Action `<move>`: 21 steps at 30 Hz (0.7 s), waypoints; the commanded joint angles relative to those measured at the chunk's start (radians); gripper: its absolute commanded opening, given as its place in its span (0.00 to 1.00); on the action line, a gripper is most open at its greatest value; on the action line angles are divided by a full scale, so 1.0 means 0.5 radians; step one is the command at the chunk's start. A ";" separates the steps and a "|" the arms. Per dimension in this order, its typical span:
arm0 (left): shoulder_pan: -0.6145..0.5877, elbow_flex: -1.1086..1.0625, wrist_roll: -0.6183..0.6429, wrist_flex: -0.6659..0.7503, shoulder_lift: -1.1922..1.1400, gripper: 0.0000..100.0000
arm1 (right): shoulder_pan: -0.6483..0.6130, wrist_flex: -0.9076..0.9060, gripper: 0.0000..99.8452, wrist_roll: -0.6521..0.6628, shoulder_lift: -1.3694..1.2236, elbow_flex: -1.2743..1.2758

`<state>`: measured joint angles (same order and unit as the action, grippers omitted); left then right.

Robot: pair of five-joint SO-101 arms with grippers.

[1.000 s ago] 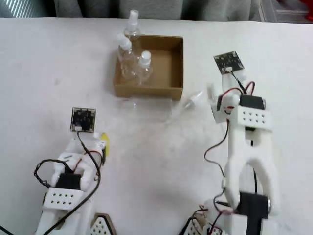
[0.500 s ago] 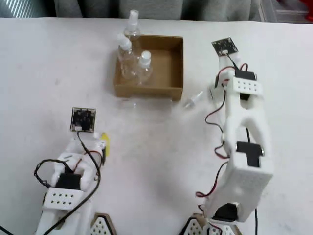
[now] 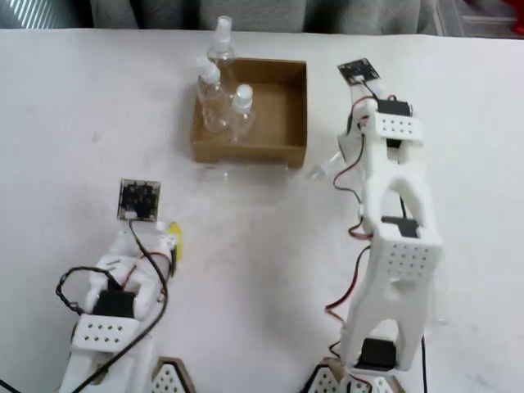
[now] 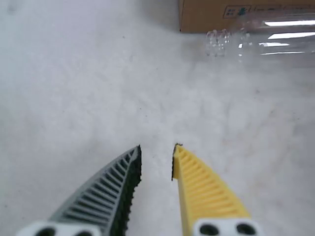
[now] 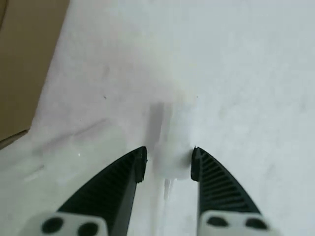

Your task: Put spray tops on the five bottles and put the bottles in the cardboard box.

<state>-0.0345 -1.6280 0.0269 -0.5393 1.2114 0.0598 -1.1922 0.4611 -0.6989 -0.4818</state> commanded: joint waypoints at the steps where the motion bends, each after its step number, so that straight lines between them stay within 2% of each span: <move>1: -0.008 0.086 0.009 0.003 0.041 0.13 | -0.008 -0.020 0.11 -0.018 -0.054 -0.193; 12: -0.008 0.086 0.009 0.003 0.041 0.13 | 0.011 -0.026 0.11 -0.012 -0.305 -0.399; 14: -0.008 0.086 0.009 0.003 0.041 0.13 | 0.014 -0.051 0.08 -0.015 -0.308 -0.423; 16: -0.008 0.086 0.009 0.003 0.041 0.13 | 0.014 -0.106 0.02 -0.015 -0.293 -0.451; 21: -0.008 0.086 0.009 0.003 0.041 0.13 | 0.014 -0.471 0.02 -0.021 -0.290 -0.712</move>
<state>-0.0345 -1.6280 0.0269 -0.5393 1.2114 0.0598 -1.3226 0.4595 -0.8631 -0.7273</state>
